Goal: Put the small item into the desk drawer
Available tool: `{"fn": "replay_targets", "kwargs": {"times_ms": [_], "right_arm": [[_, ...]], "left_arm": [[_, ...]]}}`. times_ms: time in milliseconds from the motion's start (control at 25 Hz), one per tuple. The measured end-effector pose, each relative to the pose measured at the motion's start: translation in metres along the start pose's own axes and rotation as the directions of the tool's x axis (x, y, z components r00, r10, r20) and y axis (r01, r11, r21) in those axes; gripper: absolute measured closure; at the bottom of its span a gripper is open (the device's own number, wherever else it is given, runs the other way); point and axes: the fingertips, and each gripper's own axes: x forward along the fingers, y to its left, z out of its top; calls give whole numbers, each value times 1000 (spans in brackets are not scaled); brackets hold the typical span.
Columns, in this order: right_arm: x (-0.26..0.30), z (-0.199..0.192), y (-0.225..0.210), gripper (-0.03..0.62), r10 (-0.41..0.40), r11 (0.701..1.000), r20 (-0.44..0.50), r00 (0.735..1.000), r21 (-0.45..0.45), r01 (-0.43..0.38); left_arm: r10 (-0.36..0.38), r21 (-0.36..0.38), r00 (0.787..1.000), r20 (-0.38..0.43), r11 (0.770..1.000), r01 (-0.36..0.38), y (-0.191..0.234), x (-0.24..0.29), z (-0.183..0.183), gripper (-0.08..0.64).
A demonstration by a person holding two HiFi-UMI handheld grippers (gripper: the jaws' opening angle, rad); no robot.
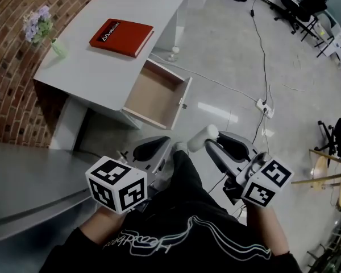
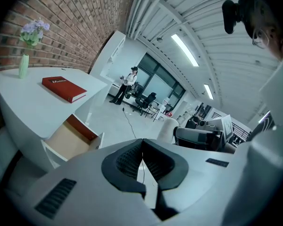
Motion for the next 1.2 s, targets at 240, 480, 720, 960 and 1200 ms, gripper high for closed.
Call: {"fn": "replay_targets", "kwargs": {"times_ms": [240, 480, 720, 960, 1200], "right_arm": [[43, 6, -26, 479, 49, 999, -40, 998, 10, -49], [96, 11, -74, 479, 108, 994, -109, 988, 42, -104], [161, 4, -119, 479, 137, 991, -203, 969, 23, -135], [215, -11, -153, 479, 138, 989, -301, 944, -13, -149], [257, -21, -176, 479, 137, 984, -374, 917, -58, -170]], "left_arm": [[65, -26, 998, -3, 998, -65, 39, 13, 11, 538], [124, -81, 992, -22, 989, -125, 81, 47, 24, 538], [183, -90, 981, -71, 978, -189, 136, 82, 26, 538], [209, -138, 973, -100, 965, -221, 171, 102, 24, 538], [235, -181, 964, -123, 950, -254, 195, 112, 17, 538]]}}
